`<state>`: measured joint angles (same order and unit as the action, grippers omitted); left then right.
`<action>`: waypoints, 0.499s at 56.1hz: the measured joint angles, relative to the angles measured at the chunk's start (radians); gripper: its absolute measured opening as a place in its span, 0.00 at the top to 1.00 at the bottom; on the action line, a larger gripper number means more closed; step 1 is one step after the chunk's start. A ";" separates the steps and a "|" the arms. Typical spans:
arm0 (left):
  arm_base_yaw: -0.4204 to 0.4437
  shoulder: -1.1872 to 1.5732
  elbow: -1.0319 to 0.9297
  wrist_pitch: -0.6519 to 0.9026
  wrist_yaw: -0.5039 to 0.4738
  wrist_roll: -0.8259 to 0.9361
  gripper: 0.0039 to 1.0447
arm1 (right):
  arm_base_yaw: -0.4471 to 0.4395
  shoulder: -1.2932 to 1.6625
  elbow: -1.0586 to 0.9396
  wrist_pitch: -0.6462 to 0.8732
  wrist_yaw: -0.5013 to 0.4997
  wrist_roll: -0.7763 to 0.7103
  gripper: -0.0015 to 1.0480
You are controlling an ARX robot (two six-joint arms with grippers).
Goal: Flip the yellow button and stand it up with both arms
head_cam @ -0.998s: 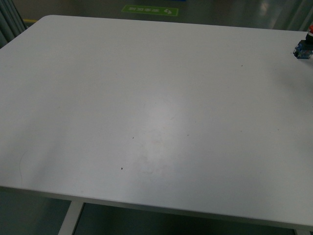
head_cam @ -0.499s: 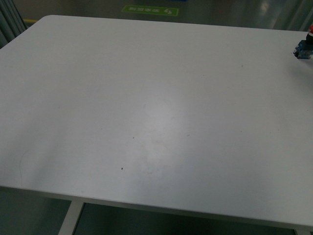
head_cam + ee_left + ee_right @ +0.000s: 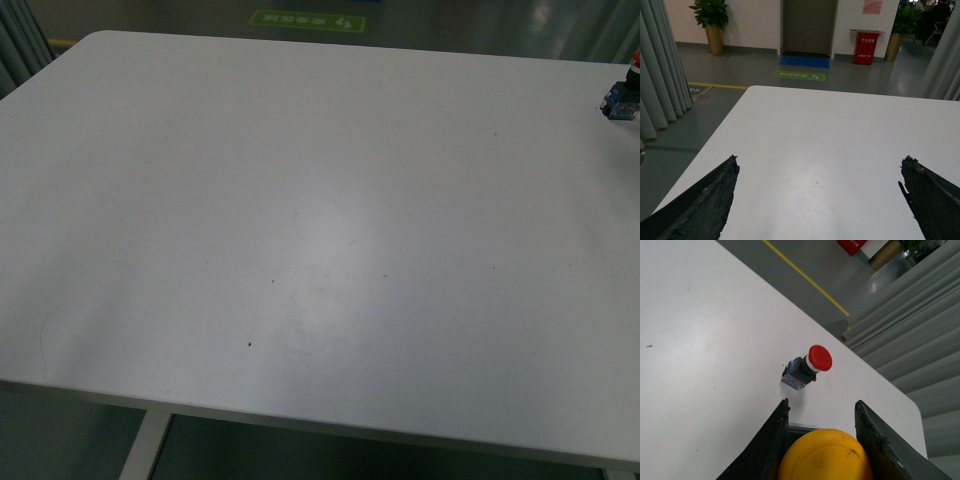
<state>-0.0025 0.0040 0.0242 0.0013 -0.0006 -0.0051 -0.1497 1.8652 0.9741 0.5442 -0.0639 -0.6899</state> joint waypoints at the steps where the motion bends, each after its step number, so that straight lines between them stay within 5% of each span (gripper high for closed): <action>1: 0.000 0.000 0.000 0.000 0.000 0.000 0.06 | -0.001 0.004 0.002 -0.006 0.000 0.003 0.68; 28: 0.000 0.000 0.000 0.000 0.000 0.000 0.06 | -0.006 0.143 0.080 -0.050 0.117 0.210 0.68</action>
<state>-0.0025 0.0040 0.0246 0.0013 -0.0006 -0.0051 -0.1558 2.0087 1.0542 0.4946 0.0532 -0.4801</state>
